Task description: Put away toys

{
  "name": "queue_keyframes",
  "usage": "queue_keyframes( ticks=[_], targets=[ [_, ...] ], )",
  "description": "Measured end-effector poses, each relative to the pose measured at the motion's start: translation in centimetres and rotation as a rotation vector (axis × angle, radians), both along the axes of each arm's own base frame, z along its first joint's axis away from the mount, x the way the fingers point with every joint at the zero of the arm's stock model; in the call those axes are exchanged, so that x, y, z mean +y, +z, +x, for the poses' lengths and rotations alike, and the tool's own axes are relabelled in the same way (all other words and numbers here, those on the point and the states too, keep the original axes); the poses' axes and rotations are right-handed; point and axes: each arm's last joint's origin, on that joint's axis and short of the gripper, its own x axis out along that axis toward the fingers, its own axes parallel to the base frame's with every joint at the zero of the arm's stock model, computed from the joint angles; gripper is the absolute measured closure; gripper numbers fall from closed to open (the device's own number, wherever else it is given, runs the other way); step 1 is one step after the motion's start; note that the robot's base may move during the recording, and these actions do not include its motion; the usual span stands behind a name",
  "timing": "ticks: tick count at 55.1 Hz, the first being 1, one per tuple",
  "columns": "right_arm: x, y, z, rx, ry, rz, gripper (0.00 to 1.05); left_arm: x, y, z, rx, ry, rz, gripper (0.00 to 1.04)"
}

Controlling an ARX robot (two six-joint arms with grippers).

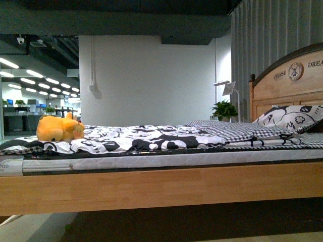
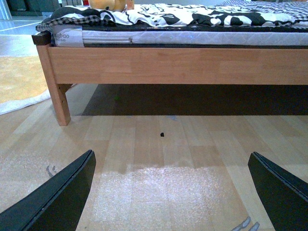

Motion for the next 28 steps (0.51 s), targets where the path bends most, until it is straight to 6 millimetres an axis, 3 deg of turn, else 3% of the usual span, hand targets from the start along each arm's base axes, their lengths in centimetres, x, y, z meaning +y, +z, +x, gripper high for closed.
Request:
queue_keyframes(
  ticks=[28],
  targets=[
    [0.0, 0.0, 0.0, 0.0, 0.0, 0.0, 0.07, 0.0, 0.0, 0.0, 0.0, 0.0, 0.0, 0.06]
  ],
)
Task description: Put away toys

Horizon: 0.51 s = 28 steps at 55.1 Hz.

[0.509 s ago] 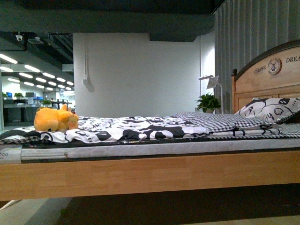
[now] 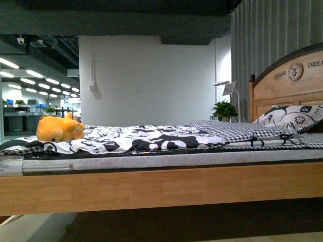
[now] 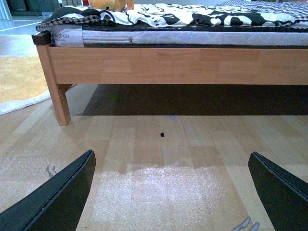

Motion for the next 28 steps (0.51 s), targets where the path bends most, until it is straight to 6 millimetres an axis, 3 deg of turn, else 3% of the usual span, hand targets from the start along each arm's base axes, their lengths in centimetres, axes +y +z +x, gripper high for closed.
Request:
queue_keyframes(
  ticks=[28],
  targets=[
    [0.0, 0.0, 0.0, 0.0, 0.0, 0.0, 0.07, 0.0, 0.0, 0.0, 0.0, 0.0, 0.0, 0.06]
  ],
)
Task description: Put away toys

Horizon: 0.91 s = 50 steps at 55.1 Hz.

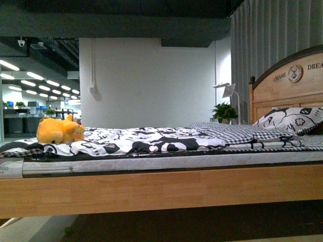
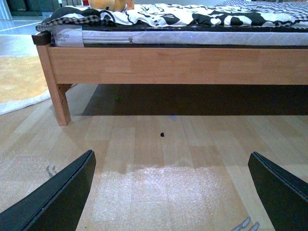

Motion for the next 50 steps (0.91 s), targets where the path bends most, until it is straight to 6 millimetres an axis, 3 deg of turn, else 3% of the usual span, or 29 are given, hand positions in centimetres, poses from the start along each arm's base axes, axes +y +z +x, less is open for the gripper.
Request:
queue_keyframes(
  ticks=[50],
  targets=[
    [0.0, 0.0, 0.0, 0.0, 0.0, 0.0, 0.07, 0.0, 0.0, 0.0, 0.0, 0.0, 0.0, 0.06]
  ],
)
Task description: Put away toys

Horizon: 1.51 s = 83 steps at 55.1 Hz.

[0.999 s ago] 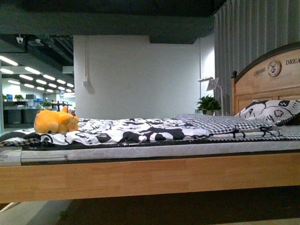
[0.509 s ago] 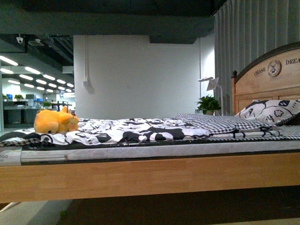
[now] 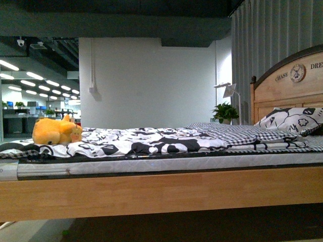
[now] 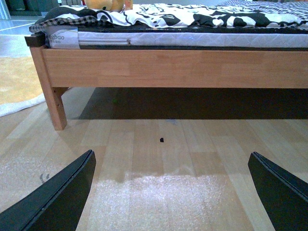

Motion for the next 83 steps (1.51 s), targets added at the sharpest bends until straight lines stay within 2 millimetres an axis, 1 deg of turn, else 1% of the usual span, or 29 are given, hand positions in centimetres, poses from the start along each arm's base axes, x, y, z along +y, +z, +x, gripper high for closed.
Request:
queue_keyframes(
  ticks=[83],
  targets=[
    [0.0, 0.0, 0.0, 0.0, 0.0, 0.0, 0.07, 0.0, 0.0, 0.0, 0.0, 0.0, 0.0, 0.06]
  ],
)
